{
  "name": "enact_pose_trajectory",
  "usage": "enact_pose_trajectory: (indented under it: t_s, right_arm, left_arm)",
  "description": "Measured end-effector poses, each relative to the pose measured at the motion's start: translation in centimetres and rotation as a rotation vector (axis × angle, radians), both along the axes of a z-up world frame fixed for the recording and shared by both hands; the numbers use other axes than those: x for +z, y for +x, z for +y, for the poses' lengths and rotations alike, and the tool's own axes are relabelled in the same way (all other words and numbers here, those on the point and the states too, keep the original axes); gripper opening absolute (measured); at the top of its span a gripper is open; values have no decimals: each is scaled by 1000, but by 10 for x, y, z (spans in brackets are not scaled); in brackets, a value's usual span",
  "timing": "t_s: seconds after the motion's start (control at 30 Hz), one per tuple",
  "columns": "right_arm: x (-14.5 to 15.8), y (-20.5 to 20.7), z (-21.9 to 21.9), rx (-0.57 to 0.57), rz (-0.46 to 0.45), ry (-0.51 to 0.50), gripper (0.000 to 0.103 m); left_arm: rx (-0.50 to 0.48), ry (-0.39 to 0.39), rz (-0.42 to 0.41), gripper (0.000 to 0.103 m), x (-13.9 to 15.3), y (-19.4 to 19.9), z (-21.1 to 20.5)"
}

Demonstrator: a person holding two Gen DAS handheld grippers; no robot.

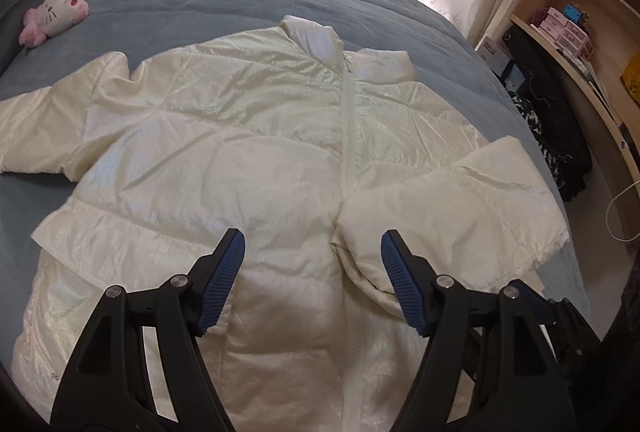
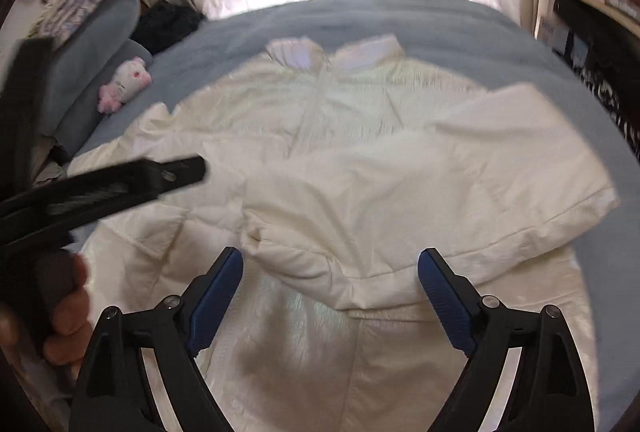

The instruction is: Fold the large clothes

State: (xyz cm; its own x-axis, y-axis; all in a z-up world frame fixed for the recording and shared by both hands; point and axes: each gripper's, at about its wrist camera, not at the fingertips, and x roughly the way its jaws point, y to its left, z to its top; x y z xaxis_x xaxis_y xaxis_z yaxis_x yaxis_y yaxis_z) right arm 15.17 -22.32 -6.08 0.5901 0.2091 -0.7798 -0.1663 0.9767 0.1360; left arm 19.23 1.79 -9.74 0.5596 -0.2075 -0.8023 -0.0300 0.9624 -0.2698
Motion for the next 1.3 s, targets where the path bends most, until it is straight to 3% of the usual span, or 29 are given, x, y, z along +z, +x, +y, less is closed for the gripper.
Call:
enact_pose_trajectory:
  t_s: [0.17, 0.43, 0.57, 0.63, 0.7, 0.8, 0.97, 1.07, 1.17, 1.3]
  right_arm:
    - [2, -27, -19, -104, -40, 40, 91]
    - [-36, -30, -50, -222, 56, 170, 91]
    - [-47, -37, -60, -236, 58, 182, 90]
    - [-57, -36, -56, -231, 55, 165, 90]
    - [-59, -39, -54, -225, 48, 145, 90]
    - [-61, -42, -52, -219, 41, 128, 90]
    - [-63, -47, -51, -219, 40, 123, 90]
    - [-62, -50, -52, -220, 40, 119, 90]
    - [-58, -44, -47, -223, 44, 115, 90]
    - [-48, -44, -45, -240, 23, 113, 91]
  left_arm:
    - [-15, -118, 66, 68, -16, -2, 4]
    - [-67, -318, 182, 68, -48, 3, -18]
    - [-96, -343, 218, 68, -62, 8, -40]
    - [-92, -320, 230, 54, -70, 12, -49]
    - [-101, -285, 217, 26, -67, 16, -59]
    - [-129, -170, 126, 11, -42, 20, -74]
    - [-194, 15, -209, 9, 47, 16, -80]
    - [-170, 117, -346, 9, 78, 19, -66]
    - [-122, 192, -339, 10, 69, 42, -41]
    - [-55, 186, -142, 16, 4, 84, 5]
